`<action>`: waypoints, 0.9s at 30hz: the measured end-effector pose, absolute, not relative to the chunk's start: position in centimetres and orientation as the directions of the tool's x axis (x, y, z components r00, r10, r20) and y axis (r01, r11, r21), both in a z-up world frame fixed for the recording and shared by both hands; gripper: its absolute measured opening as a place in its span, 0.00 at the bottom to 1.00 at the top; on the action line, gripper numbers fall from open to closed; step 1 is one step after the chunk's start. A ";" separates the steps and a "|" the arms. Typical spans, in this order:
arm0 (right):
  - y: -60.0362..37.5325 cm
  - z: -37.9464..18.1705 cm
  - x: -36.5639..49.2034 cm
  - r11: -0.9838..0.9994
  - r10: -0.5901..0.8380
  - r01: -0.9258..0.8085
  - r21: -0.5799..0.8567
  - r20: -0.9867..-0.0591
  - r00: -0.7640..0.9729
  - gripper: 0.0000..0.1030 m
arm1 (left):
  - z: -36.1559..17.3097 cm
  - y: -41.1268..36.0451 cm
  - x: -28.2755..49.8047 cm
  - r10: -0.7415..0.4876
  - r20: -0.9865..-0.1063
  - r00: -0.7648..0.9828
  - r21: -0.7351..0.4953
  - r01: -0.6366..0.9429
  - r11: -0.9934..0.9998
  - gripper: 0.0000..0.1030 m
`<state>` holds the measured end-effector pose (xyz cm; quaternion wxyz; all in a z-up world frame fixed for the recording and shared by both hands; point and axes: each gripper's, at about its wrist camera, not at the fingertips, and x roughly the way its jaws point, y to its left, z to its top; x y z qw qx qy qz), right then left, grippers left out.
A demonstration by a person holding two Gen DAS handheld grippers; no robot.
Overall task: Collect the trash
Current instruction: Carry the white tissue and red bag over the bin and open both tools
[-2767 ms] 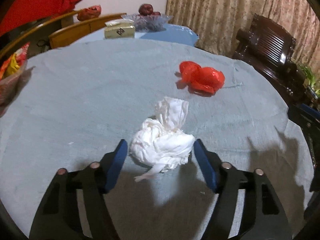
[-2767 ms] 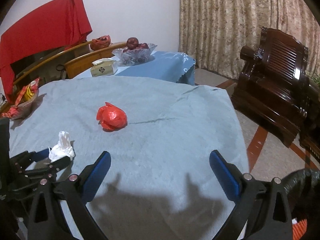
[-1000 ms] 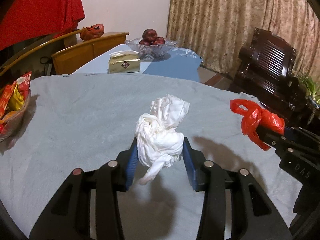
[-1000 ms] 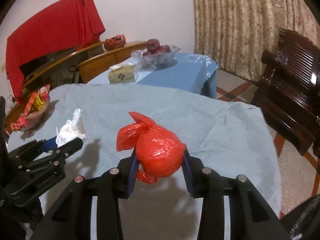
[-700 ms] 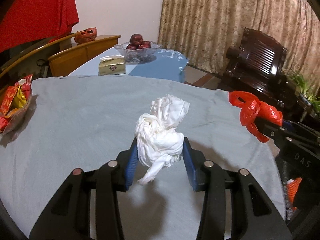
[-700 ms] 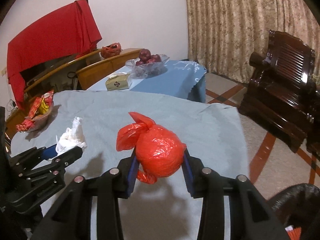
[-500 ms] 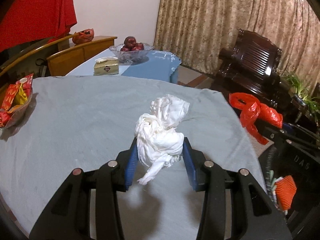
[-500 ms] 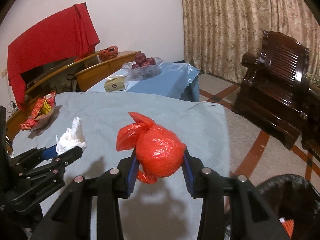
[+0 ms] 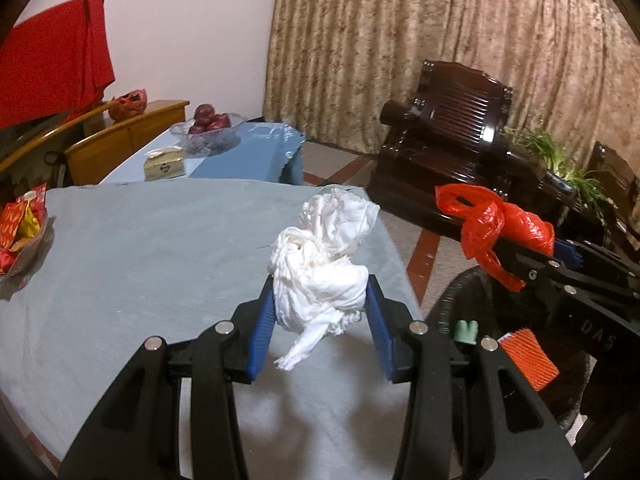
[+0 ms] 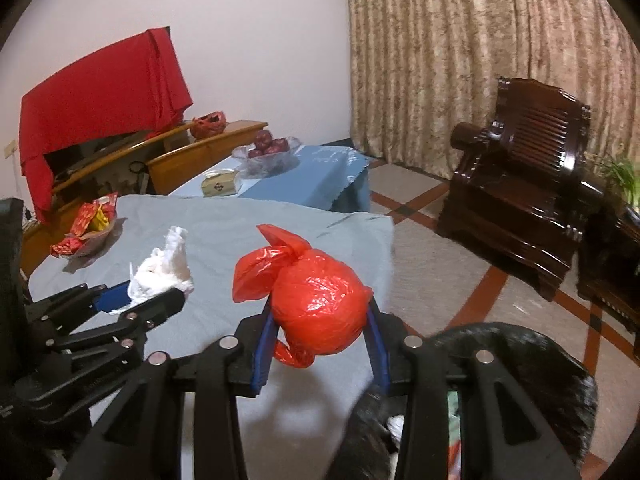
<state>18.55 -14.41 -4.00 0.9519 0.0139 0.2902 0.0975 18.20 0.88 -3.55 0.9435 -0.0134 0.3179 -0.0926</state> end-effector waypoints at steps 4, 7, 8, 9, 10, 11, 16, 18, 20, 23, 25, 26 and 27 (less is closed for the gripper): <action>-17.0 -3.6 16.7 0.987 0.157 -0.136 0.079 -0.543 0.825 0.39 | -3.0 -1.3 16.9 -0.210 -0.586 0.783 -0.081 0.201 0.976 0.41; -19.1 -3.6 15.3 0.992 0.127 -0.102 0.076 -0.539 0.833 0.39 | -2.8 -2.7 16.4 -0.227 -0.578 0.784 -0.078 0.224 0.971 0.41; -19.8 -3.6 14.9 0.993 0.116 -0.089 0.075 -0.538 0.835 0.39 | -2.8 -3.5 16.1 -0.238 -0.578 0.780 -0.078 0.238 0.968 0.41; -20.3 -3.7 14.5 0.994 0.108 -0.081 0.074 -0.538 0.836 0.39 | -2.9 -3.9 16.0 -0.246 -0.579 0.778 -0.078 0.247 0.966 0.41; -21.0 -3.8 14.2 0.995 0.097 -0.067 0.074 -0.539 0.837 0.39 | -2.9 -4.5 15.8 -0.255 -0.577 0.776 -0.078 0.259 0.963 0.41; -21.6 -3.9 13.8 0.996 0.087 -0.056 0.075 -0.538 0.838 0.39 | -2.9 -4.8 15.7 -0.262 -0.575 0.775 -0.078 0.267 0.961 0.41; -24.6 -4.2 12.3 0.997 0.038 0.005 0.079 -0.541 0.840 0.39 | -3.4 -7.0 15.0 -0.294 -0.570 0.768 -0.077 0.305 0.949 0.41; -25.6 -4.4 11.9 0.997 0.021 0.027 0.079 -0.544 0.839 0.39 | -3.7 -7.9 14.7 -0.306 -0.574 0.760 -0.077 0.322 0.944 0.41; -26.7 -4.7 11.4 0.996 0.001 0.050 0.079 -0.546 0.838 0.39 | -4.1 -8.7 14.5 -0.321 -0.578 0.750 -0.081 0.339 0.937 0.41; -28.2 -5.2 10.7 0.994 -0.027 0.083 0.076 -0.553 0.833 0.39 | -4.7 -10.1 14.1 -0.341 -0.581 0.739 -0.078 0.367 0.927 0.41; -29.0 -5.6 10.2 0.992 -0.041 0.098 0.074 -0.559 0.828 0.39 | -5.1 -10.7 13.8 -0.352 -0.581 0.734 -0.076 0.381 0.921 0.41; -29.5 -5.9 10.1 0.992 -0.049 0.108 0.072 -0.563 0.825 0.39 | -5.3 -11.2 13.8 -0.358 -0.582 0.730 -0.074 0.391 0.917 0.41; -29.7 -6.0 10.1 0.991 -0.053 0.113 0.071 -0.566 0.823 0.39 | -5.5 -11.5 13.7 -0.362 -0.583 0.727 -0.073 0.397 0.915 0.41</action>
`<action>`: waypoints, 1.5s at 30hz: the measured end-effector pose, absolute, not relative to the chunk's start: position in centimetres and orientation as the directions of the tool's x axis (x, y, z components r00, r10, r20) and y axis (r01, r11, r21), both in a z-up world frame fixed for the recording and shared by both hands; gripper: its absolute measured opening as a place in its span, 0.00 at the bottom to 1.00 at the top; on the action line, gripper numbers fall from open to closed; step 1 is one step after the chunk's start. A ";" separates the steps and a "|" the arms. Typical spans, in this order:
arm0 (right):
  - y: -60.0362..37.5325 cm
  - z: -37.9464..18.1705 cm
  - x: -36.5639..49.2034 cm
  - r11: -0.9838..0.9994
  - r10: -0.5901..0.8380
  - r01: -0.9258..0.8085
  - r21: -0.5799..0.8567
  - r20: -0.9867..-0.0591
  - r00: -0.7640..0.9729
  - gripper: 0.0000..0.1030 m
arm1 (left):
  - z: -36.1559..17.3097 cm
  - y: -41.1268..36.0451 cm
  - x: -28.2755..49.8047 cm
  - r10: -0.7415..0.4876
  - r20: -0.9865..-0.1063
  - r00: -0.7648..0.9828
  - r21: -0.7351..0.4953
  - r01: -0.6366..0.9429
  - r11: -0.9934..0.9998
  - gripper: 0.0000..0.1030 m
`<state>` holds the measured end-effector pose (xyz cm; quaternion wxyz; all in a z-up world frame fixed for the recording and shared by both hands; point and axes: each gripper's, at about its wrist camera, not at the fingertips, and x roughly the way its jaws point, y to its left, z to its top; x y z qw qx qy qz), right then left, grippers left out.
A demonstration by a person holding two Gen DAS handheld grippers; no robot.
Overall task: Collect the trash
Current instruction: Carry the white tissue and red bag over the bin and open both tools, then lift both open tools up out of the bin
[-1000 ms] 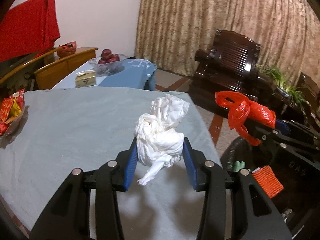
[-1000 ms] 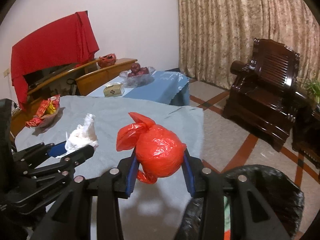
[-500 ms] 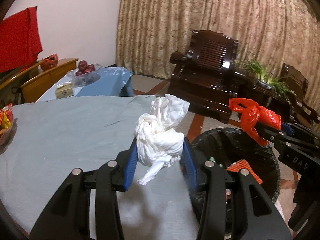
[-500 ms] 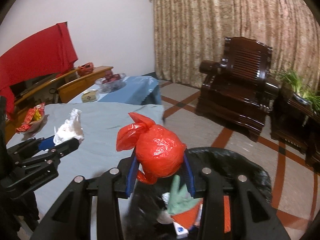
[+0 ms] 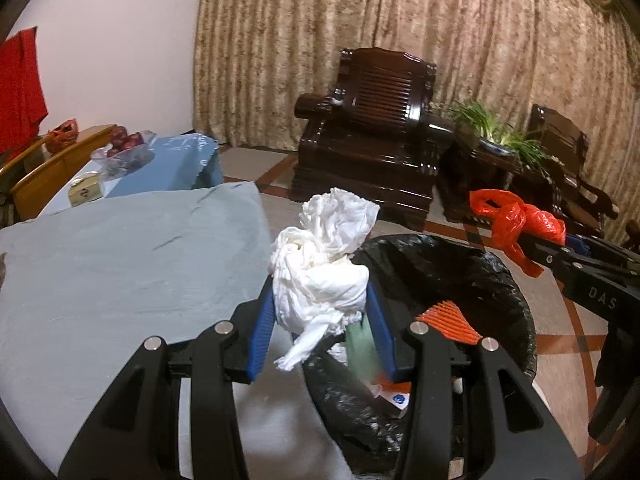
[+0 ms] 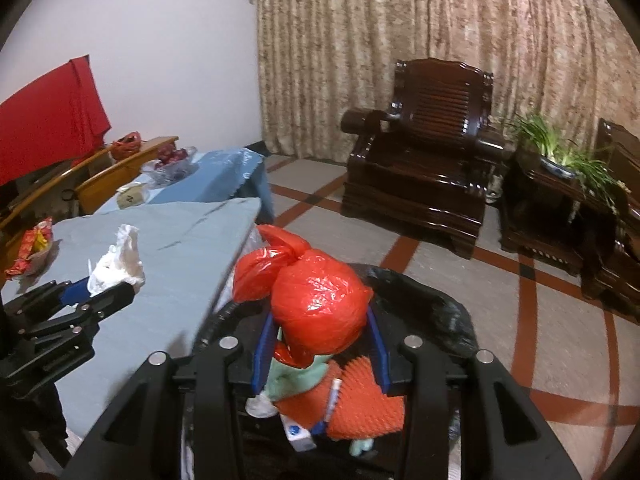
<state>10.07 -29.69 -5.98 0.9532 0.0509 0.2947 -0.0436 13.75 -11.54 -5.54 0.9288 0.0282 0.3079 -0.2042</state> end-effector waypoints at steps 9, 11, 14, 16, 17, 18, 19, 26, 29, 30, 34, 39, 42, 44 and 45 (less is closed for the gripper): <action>-31.6 -7.3 10.0 0.987 -0.092 0.153 0.056 -0.581 0.808 0.39 | -7.4 -14.5 14.5 -0.412 -0.584 0.699 -0.079 0.456 0.886 0.41; -31.7 -7.7 10.1 0.987 -0.095 0.151 0.050 -0.579 0.810 0.39 | -7.8 -15.2 14.8 -0.420 -0.586 0.693 -0.080 0.466 0.881 0.41; -32.1 -8.1 10.5 0.987 -0.093 0.151 0.052 -0.580 0.809 0.39 | -8.5 -16.3 15.5 -0.432 -0.590 0.682 -0.086 0.478 0.874 0.41; -32.5 -8.4 10.8 0.987 -0.094 0.152 0.051 -0.583 0.807 0.39 | -8.9 -17.0 15.9 -0.439 -0.592 0.676 -0.089 0.487 0.869 0.41; -32.7 -8.6 11.0 0.987 -0.094 0.152 0.052 -0.585 0.806 0.39 | -9.1 -17.3 16.2 -0.441 -0.594 0.673 -0.087 0.491 0.867 0.41; -32.8 -8.8 11.1 0.987 -0.092 0.153 0.055 -0.587 0.804 0.39 | -9.4 -17.6 16.4 -0.443 -0.596 0.670 -0.087 0.495 0.865 0.41; -33.1 -9.0 11.3 0.986 -0.091 0.154 0.058 -0.589 0.803 0.39 | -9.6 -17.9 16.7 -0.447 -0.598 0.666 -0.088 0.499 0.862 0.41; -34.4 -10.9 12.3 0.983 -0.104 0.176 0.059 -0.612 0.784 0.60 | -11.3 -19.3 18.4 -0.485 -0.621 0.616 -0.124 0.534 0.837 0.59; -35.0 -11.2 12.2 0.976 -0.140 0.211 0.048 -0.604 0.785 0.74 | -11.6 -19.1 18.9 -0.485 -0.623 0.614 -0.135 0.526 0.840 0.73; -35.2 -11.2 12.1 0.976 -0.143 0.214 0.048 -0.603 0.785 0.76 | -11.6 -18.9 19.0 -0.482 -0.623 0.615 -0.136 0.522 0.842 0.77; -35.6 -10.8 11.4 0.970 -0.170 0.240 0.045 -0.584 0.794 0.94 | -11.4 -17.5 19.3 -0.457 -0.622 0.636 -0.121 0.498 0.858 0.86; -35.5 -10.5 10.9 0.969 -0.156 0.239 0.064 -0.590 0.792 0.94 | -10.5 -15.6 19.1 -0.399 -0.632 0.664 -0.084 0.454 0.887 0.89; -34.7 -9.9 10.5 0.973 -0.134 0.218 0.074 -0.585 0.800 0.94 | -9.5 -14.2 18.6 -0.377 -0.626 0.682 -0.073 0.431 0.899 0.90; -34.1 -9.5 10.1 0.975 -0.116 0.203 0.087 -0.580 0.807 0.94 | -8.6 -13.2 18.1 -0.366 -0.617 0.696 -0.068 0.416 0.907 0.91; -33.7 -9.3 9.9 0.976 -0.106 0.195 0.093 -0.578 0.809 0.94 | -8.2 -12.8 17.8 -0.359 -0.613 0.704 -0.064 0.408 0.911 0.91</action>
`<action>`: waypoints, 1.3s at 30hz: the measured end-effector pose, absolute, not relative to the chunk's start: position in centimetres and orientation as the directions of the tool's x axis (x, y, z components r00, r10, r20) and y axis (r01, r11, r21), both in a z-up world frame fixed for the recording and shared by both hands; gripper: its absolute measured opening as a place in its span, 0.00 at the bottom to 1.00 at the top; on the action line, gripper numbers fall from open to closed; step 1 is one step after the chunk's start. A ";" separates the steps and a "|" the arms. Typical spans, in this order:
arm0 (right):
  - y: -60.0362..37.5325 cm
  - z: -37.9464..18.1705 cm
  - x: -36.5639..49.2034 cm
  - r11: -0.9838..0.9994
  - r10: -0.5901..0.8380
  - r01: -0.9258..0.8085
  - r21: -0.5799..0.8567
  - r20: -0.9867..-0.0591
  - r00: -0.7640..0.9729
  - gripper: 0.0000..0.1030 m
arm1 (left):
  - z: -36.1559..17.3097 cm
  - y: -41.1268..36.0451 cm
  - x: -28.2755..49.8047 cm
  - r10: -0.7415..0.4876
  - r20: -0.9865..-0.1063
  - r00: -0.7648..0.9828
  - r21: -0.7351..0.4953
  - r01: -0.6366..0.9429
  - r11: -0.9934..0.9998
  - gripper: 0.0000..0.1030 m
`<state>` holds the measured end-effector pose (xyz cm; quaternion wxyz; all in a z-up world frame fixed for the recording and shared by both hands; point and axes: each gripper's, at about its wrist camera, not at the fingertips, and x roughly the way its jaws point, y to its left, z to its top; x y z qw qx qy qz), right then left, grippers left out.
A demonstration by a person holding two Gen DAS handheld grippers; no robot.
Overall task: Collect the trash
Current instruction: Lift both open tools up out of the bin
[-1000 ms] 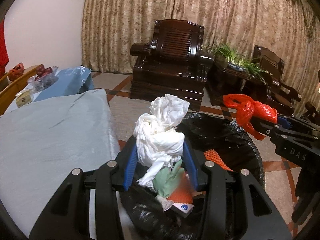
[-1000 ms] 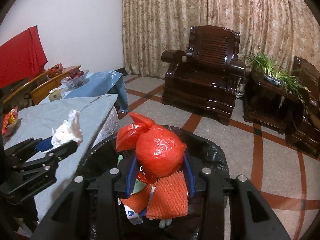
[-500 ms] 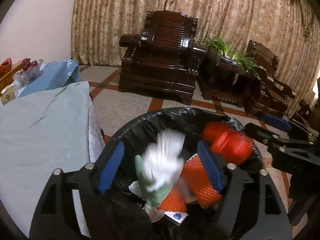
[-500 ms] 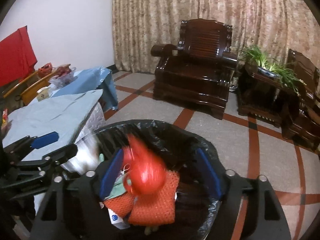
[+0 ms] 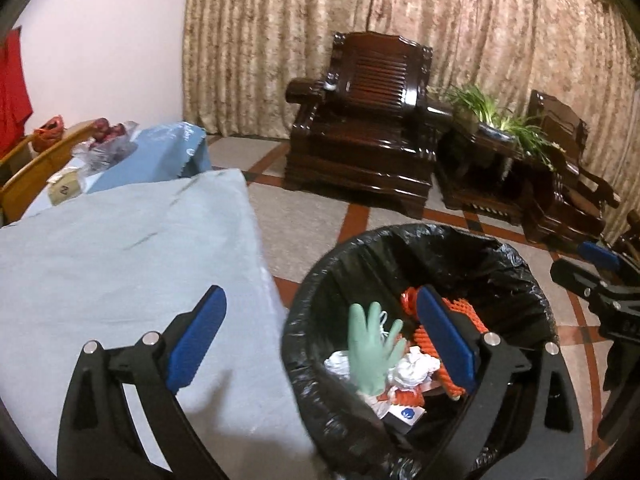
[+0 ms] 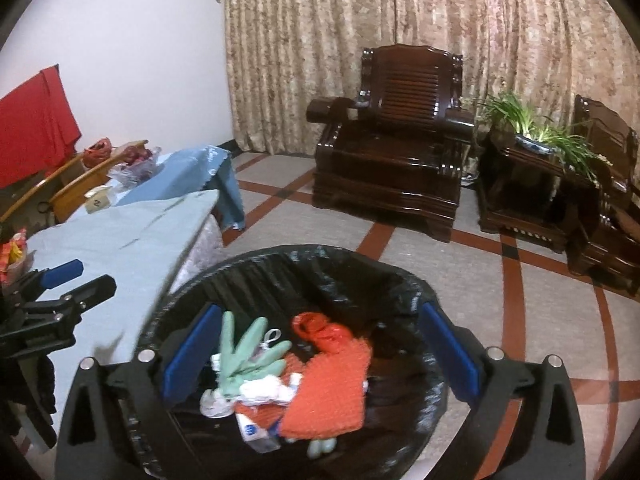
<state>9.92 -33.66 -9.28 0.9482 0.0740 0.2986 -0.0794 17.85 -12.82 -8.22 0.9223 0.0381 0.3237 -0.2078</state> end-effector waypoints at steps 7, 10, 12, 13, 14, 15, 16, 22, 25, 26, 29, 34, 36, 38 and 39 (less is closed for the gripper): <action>-30.9 -7.4 8.6 0.984 -0.059 0.142 0.106 -0.562 0.825 0.94 | -5.4 -10.9 15.4 -0.327 -0.584 0.743 -0.052 0.368 0.928 0.92; -29.9 -6.4 8.0 0.987 -0.042 0.119 0.105 -0.552 0.833 0.94 | -4.7 -10.1 14.3 -0.313 -0.574 0.756 -0.042 0.355 0.934 0.93; -29.0 -5.7 7.6 0.990 -0.034 0.103 0.098 -0.542 0.839 0.94 | -4.0 -9.5 13.3 -0.306 -0.565 0.766 -0.040 0.345 0.938 0.93; -28.7 -5.4 7.5 0.991 -0.031 0.097 0.095 -0.539 0.842 0.94 | -3.8 -9.3 13.1 -0.302 -0.563 0.769 -0.040 0.339 0.940 0.93; -28.3 -5.1 7.2 0.992 -0.028 0.090 0.090 -0.533 0.845 0.94 | -3.5 -8.9 12.6 -0.298 -0.559 0.774 -0.044 0.331 0.943 0.93; -28.0 -4.9 7.1 0.993 -0.026 0.085 0.087 -0.529 0.848 0.94 | -3.2 -8.5 12.2 -0.297 -0.554 0.778 -0.051 0.324 0.945 0.94; -27.7 -4.6 6.8 0.993 -0.022 0.078 0.084 -0.522 0.853 0.94 | -3.0 -8.0 11.8 -0.295 -0.550 0.781 -0.056 0.318 0.946 0.94; -26.0 -3.4 5.8 0.996 -0.003 0.045 0.073 -0.496 0.869 0.94 | -1.9 -6.3 9.7 -0.265 -0.529 0.806 -0.046 0.285 0.958 0.95; -25.2 -3.0 5.2 0.997 0.009 0.029 0.070 -0.486 0.874 0.94 | -1.4 -5.5 8.8 -0.250 -0.518 0.818 -0.045 0.265 0.963 0.95; -25.0 -2.9 5.1 0.997 0.012 0.025 0.070 -0.484 0.875 0.94 | -1.2 -5.3 8.5 -0.247 -0.514 0.822 -0.049 0.260 0.964 0.95; -24.4 -2.7 4.7 0.998 0.024 0.009 0.067 -0.479 0.878 0.94 | -0.8 -4.7 7.7 -0.241 -0.502 0.831 -0.051 0.250 0.967 0.95; -23.6 -2.4 4.2 0.998 0.040 -0.013 0.062 -0.468 0.883 0.94 | -0.5 -4.3 6.6 -0.232 -0.493 0.839 -0.048 0.240 0.970 0.95; -23.2 -2.3 4.1 0.998 0.046 -0.020 0.060 -0.467 0.883 0.94 | -0.5 -4.2 6.3 -0.230 -0.492 0.840 -0.051 0.236 0.970 0.95; -23.0 -2.2 3.9 0.998 0.048 -0.026 0.054 -0.464 0.885 0.94 | -0.5 -4.1 6.2 -0.229 -0.490 0.841 -0.051 0.235 0.971 0.95; -22.9 -2.3 3.8 0.998 0.049 -0.028 0.053 -0.464 0.885 0.94 | -0.5 -4.0 6.1 -0.228 -0.490 0.842 -0.050 0.234 0.971 0.95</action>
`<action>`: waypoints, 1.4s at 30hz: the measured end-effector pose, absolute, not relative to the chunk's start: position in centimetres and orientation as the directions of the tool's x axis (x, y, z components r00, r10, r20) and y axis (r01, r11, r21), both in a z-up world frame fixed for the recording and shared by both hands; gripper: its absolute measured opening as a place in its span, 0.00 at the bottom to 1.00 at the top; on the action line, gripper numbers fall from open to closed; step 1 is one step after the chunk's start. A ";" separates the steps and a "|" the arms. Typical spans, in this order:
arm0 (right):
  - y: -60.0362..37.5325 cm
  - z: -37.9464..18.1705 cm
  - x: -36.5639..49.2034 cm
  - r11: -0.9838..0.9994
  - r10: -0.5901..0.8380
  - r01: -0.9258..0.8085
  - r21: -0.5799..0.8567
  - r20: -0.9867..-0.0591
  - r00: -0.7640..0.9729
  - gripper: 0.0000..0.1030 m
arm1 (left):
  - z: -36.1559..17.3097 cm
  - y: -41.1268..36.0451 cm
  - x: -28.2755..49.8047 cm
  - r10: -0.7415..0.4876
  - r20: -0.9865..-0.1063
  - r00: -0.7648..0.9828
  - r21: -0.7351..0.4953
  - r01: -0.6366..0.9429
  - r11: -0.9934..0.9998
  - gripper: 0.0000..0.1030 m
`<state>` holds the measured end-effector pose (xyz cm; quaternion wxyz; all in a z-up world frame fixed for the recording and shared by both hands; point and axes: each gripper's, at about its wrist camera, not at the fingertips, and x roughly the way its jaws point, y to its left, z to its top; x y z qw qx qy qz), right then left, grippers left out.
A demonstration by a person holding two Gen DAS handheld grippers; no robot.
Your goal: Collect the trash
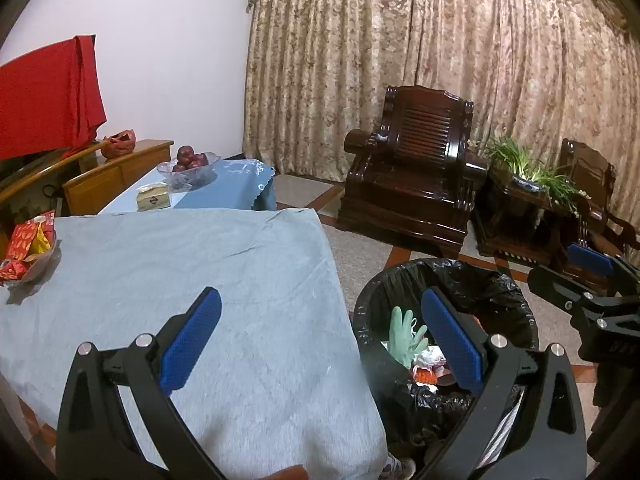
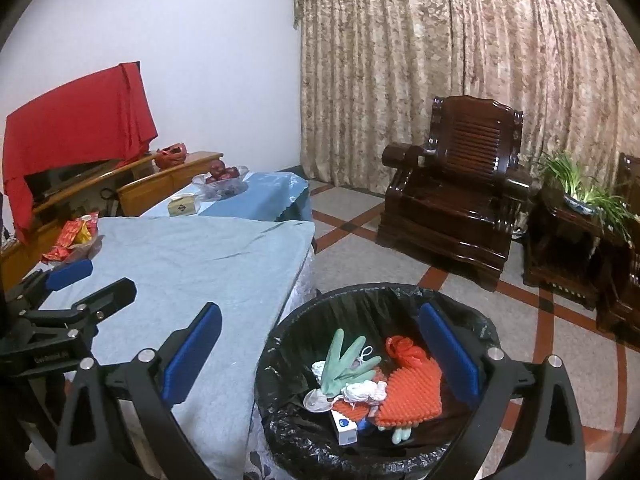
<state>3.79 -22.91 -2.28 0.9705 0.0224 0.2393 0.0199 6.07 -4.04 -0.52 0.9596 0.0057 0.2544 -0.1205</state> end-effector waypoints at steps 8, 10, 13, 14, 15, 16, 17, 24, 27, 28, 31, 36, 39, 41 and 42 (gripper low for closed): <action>-22.4 -2.0 3.6 0.998 0.059 -0.041 0.049 -0.458 0.887 0.94 | 0.1 -3.5 5.2 -0.213 -0.471 0.856 -0.042 0.220 0.975 0.95; -22.2 -2.0 3.7 0.998 0.062 -0.045 0.047 -0.457 0.887 0.94 | 0.1 -3.4 5.2 -0.213 -0.472 0.855 -0.045 0.219 0.975 0.95; -22.1 -1.9 3.8 0.998 0.063 -0.049 0.043 -0.457 0.887 0.94 | 0.2 -3.3 5.2 -0.211 -0.472 0.856 -0.044 0.217 0.975 0.95; -22.0 -1.9 3.9 0.998 0.064 -0.050 0.042 -0.458 0.887 0.94 | 0.2 -3.3 5.2 -0.210 -0.472 0.856 -0.043 0.216 0.975 0.95; -22.1 -2.0 3.8 0.998 0.064 -0.050 0.041 -0.458 0.886 0.94 | 0.2 -3.2 5.2 -0.210 -0.472 0.856 -0.043 0.216 0.975 0.95; -22.0 -2.0 3.8 0.998 0.062 -0.049 0.041 -0.458 0.887 0.94 | 0.2 -3.2 5.2 -0.210 -0.472 0.856 -0.043 0.216 0.976 0.95; -22.0 -2.0 3.8 0.998 0.061 -0.048 0.040 -0.459 0.886 0.94 | 0.2 -3.2 5.2 -0.210 -0.472 0.856 -0.044 0.215 0.976 0.95; -22.1 -2.0 3.8 0.998 0.064 -0.050 0.041 -0.458 0.886 0.94 | 0.1 -3.1 5.2 -0.208 -0.471 0.857 -0.041 0.215 0.976 0.95; -22.1 -2.0 3.8 0.998 0.063 -0.051 0.040 -0.457 0.887 0.94 | 0.1 -3.1 5.3 -0.208 -0.470 0.857 -0.042 0.214 0.976 0.95; -22.0 -2.0 3.8 0.998 0.063 -0.051 0.040 -0.457 0.887 0.94 | 0.1 -3.0 5.3 -0.207 -0.470 0.858 -0.039 0.214 0.976 0.95; -22.1 -2.0 3.8 0.998 0.064 -0.051 0.041 -0.457 0.887 0.94 | 0.1 -3.0 5.3 -0.208 -0.471 0.858 -0.042 0.214 0.976 0.95; -22.0 -2.0 3.8 0.998 0.063 -0.050 0.040 -0.457 0.887 0.94 | 0.1 -2.8 5.4 -0.206 -0.471 0.857 -0.042 0.212 0.976 0.95; -22.0 -2.0 3.9 0.998 0.064 -0.051 0.041 -0.458 0.887 0.94 | 0.1 -2.7 5.4 -0.207 -0.472 0.857 -0.042 0.212 0.976 0.95; -22.0 -2.0 3.8 0.998 0.063 -0.050 0.040 -0.458 0.887 0.94 | 0.1 -2.7 5.4 -0.206 -0.473 0.857 -0.042 0.212 0.976 0.95; -22.0 -2.1 3.9 0.998 0.063 -0.051 0.039 -0.458 0.887 0.94 | 0.1 -2.7 5.4 -0.206 -0.473 0.857 -0.042 0.212 0.976 0.95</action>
